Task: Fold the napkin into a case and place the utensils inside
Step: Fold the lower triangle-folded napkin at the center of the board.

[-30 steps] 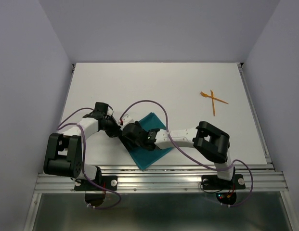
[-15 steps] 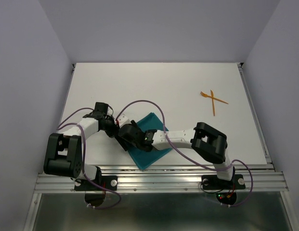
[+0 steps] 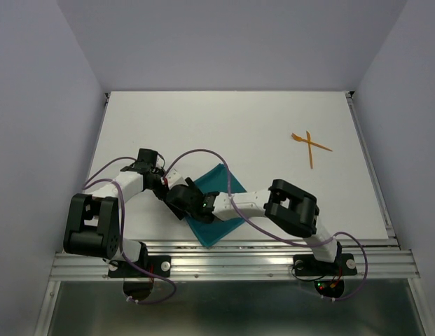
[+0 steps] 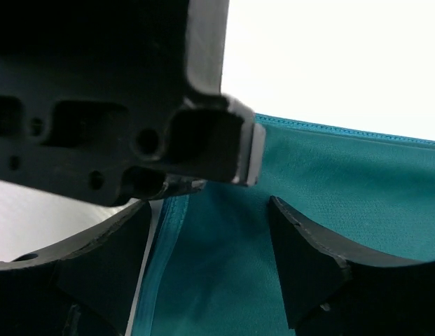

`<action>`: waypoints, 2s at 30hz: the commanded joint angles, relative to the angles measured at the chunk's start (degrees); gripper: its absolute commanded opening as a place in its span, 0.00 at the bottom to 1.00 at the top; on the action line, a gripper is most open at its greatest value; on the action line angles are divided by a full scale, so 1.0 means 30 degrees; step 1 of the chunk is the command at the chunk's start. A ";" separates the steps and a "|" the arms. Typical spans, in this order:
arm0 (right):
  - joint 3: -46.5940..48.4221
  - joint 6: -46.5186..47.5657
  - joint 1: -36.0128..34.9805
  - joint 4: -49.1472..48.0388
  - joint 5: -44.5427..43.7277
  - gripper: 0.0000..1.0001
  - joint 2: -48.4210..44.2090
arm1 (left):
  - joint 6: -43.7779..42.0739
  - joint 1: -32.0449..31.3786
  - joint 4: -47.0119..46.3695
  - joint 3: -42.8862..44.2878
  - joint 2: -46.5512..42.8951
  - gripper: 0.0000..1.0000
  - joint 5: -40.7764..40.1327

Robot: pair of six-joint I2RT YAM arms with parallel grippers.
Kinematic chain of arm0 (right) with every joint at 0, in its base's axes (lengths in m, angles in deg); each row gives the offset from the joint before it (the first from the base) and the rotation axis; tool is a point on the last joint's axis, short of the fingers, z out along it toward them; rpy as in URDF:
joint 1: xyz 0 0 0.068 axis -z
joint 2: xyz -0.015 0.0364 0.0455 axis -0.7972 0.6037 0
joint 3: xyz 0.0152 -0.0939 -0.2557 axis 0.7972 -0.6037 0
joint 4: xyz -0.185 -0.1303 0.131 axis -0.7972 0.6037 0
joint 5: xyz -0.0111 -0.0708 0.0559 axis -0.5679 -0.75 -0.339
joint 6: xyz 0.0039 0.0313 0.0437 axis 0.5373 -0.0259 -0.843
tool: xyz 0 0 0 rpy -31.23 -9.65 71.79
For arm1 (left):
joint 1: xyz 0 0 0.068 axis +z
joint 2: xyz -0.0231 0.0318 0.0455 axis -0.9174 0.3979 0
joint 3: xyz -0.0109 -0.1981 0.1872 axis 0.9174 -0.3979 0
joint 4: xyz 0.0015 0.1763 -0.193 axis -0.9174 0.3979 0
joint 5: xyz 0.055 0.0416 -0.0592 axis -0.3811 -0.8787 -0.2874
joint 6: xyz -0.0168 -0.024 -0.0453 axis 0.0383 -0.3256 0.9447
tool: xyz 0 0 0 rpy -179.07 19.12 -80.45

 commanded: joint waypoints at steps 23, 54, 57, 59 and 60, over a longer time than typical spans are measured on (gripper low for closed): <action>-0.0845 -0.0780 -0.0026 -0.3115 -0.1102 0.01 0.0051 | 0.0223 -0.0129 0.0019 0.0035 -0.1113 0.31 0.0011; -0.6207 -0.6669 0.4834 -0.7802 1.0792 0.01 -0.3349 | -0.0919 0.0604 0.0373 0.1208 -0.2197 0.74 0.0039; -0.6268 -0.7605 0.5509 -0.8505 1.3392 0.01 -0.3291 | -0.1124 0.0633 -0.0125 0.0915 -0.2343 0.74 0.0391; -0.6238 -0.7958 0.5772 -0.8710 1.4337 0.01 -0.3174 | -0.1299 0.0604 -0.0738 0.0536 -0.2460 0.73 0.0799; -0.6267 -0.8163 0.6035 -0.8857 1.4805 0.01 -0.3144 | -0.1387 0.0633 -0.0974 0.0417 -0.2461 0.73 0.0976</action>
